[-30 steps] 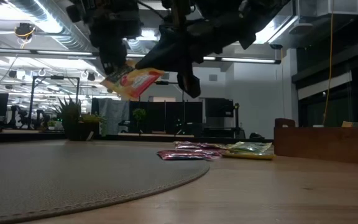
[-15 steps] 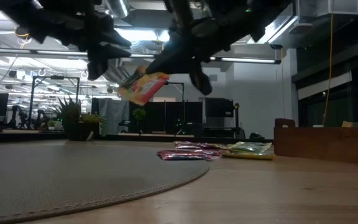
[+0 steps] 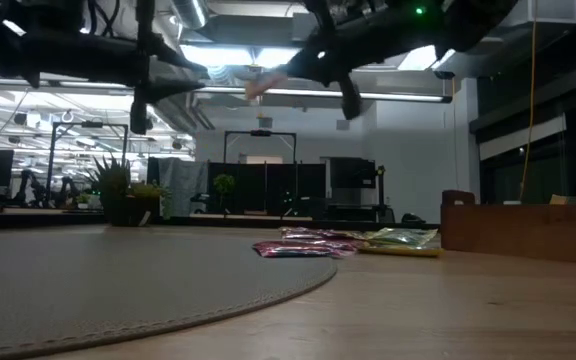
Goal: Pick & Place Tea
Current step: Put the orange tea bag into the middle section of the wooden organizer
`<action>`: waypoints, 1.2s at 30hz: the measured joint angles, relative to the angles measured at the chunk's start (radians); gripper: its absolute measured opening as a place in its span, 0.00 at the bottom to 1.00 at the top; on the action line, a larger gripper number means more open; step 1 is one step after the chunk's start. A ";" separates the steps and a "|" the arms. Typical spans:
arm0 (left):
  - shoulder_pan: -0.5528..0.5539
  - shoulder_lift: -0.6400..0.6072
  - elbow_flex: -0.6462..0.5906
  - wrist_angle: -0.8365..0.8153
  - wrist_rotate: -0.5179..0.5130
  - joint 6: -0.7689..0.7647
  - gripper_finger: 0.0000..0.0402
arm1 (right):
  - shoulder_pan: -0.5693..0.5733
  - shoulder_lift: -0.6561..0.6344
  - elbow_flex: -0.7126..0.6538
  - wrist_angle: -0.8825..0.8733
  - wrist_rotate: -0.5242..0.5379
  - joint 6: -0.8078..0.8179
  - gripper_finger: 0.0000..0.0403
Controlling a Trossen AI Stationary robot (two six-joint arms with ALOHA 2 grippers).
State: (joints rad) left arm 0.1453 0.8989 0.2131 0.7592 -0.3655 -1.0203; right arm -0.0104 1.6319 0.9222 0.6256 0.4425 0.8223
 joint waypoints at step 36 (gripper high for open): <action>0.000 0.412 0.205 0.374 0.045 -0.093 0.22 | -0.090 0.011 0.094 0.106 0.006 0.007 0.01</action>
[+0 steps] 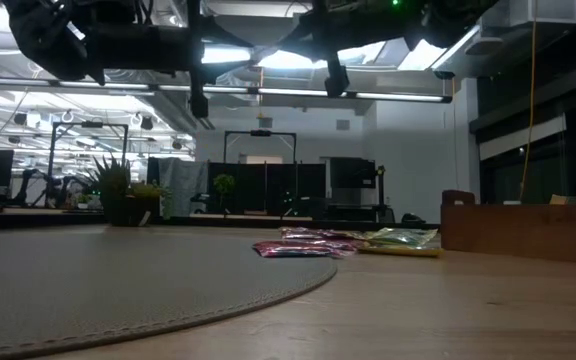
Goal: Pick & Place Tea
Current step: Put the orange tea bag into the middle section of the wooden organizer
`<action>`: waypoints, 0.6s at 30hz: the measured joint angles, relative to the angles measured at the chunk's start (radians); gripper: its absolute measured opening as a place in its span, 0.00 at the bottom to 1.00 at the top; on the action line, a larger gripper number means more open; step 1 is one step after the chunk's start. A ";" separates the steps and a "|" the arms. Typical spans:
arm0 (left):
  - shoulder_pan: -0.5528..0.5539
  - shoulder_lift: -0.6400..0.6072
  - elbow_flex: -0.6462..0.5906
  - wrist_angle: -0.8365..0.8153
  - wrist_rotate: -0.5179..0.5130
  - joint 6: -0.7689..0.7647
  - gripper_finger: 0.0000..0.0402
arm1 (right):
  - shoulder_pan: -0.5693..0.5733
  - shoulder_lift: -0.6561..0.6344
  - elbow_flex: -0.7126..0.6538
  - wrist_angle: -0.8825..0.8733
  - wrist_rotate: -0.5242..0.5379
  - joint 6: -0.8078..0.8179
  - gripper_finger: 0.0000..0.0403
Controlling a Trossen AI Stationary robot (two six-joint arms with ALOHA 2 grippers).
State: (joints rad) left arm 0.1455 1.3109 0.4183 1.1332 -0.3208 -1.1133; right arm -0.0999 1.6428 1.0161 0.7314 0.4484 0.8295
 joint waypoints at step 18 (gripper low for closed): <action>-0.001 0.000 0.000 0.000 -0.045 0.000 0.21 | -0.014 0.000 0.000 0.030 -0.016 0.017 0.01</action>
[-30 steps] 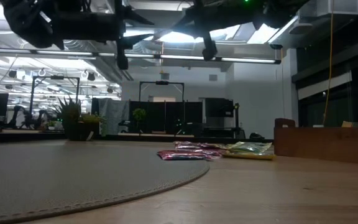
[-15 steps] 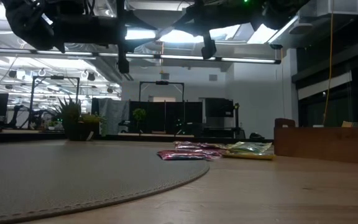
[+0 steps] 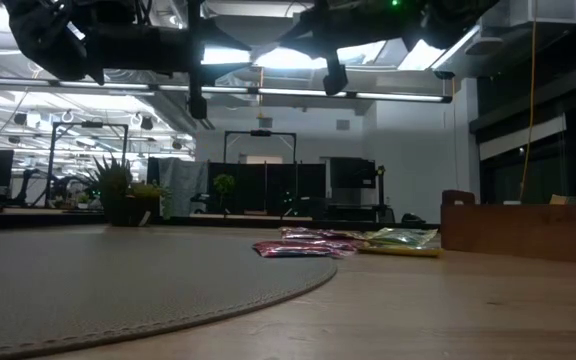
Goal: Pick & Place Tea
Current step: Put the orange tea bag into the middle section of the wooden organizer
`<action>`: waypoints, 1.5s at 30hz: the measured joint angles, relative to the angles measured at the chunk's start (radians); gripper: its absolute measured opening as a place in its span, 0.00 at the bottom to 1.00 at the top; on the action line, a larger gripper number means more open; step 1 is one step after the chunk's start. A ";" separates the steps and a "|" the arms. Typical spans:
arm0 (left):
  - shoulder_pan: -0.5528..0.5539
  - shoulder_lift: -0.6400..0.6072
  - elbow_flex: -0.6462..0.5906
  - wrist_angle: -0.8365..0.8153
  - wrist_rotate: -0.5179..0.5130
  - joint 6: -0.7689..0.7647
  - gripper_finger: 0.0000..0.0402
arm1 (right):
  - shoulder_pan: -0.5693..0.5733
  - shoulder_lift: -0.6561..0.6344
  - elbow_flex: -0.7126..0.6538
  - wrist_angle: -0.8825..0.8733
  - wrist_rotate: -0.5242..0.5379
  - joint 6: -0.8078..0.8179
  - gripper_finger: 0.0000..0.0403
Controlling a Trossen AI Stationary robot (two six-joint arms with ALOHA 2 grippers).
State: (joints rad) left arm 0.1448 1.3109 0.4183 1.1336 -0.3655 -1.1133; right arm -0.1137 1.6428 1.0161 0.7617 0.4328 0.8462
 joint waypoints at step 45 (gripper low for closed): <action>-0.001 0.036 0.056 0.018 0.012 0.063 0.03 | -0.007 0.000 0.000 -0.021 -0.046 0.002 0.02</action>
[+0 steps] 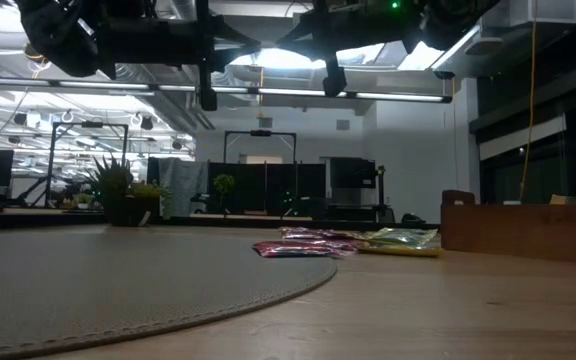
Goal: Pick & Place Tea
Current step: Put the orange tea bag into the middle section of the wooden organizer
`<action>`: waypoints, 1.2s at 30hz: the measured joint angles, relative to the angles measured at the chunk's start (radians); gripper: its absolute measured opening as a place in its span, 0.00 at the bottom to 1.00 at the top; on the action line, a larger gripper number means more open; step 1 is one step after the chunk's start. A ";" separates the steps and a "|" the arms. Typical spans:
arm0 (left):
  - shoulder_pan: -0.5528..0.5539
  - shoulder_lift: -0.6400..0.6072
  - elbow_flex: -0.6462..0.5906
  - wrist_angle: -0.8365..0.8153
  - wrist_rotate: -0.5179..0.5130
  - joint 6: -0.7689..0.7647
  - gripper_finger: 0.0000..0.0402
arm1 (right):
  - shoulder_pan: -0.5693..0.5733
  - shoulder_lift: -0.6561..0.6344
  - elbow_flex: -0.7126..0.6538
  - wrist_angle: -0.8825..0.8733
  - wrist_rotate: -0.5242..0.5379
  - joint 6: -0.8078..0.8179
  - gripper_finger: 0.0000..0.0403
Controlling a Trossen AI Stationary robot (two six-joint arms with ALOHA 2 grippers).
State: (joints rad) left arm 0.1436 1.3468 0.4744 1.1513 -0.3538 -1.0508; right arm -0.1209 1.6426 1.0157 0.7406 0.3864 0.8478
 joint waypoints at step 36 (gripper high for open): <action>0.006 -0.356 0.000 -0.859 0.676 -0.005 0.01 | -0.015 -0.143 -0.001 -0.544 -0.666 -0.120 0.17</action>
State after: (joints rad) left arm 0.1499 0.9909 0.4747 0.2925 0.3221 -1.0555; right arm -0.1356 1.4995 1.0143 0.1966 -0.2797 0.7280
